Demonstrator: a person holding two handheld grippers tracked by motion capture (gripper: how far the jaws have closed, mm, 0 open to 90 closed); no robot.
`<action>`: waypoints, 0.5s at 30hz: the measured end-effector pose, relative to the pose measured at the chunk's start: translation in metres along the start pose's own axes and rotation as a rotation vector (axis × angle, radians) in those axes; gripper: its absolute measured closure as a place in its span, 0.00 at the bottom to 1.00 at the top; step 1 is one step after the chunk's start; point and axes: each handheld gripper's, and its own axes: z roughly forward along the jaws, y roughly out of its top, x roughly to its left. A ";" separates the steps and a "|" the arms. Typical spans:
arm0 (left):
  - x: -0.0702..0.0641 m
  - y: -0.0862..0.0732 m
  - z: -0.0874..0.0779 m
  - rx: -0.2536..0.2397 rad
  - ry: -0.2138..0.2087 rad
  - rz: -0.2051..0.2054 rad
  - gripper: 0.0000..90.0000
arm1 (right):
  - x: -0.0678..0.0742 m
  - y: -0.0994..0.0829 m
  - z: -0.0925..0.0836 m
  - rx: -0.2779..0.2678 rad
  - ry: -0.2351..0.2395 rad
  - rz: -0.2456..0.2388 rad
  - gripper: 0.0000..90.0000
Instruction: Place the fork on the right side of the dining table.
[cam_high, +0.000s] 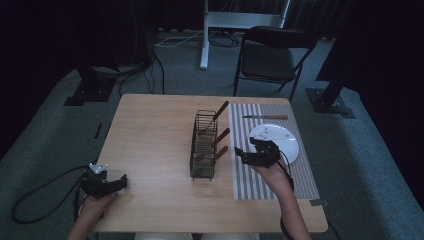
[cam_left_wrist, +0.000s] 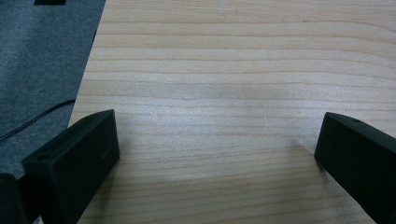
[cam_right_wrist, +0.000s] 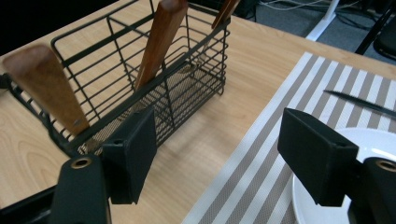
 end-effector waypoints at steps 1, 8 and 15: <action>0.000 0.000 0.000 0.000 0.000 0.000 0.00 | -0.001 0.002 0.001 -0.002 0.000 -0.001 0.31; 0.000 0.000 0.000 0.000 -0.002 0.003 0.00 | -0.001 0.018 0.000 -0.030 0.008 -0.007 0.33; 0.000 0.000 0.000 0.000 -0.002 0.003 0.00 | 0.005 0.033 0.000 -0.051 0.026 -0.029 0.33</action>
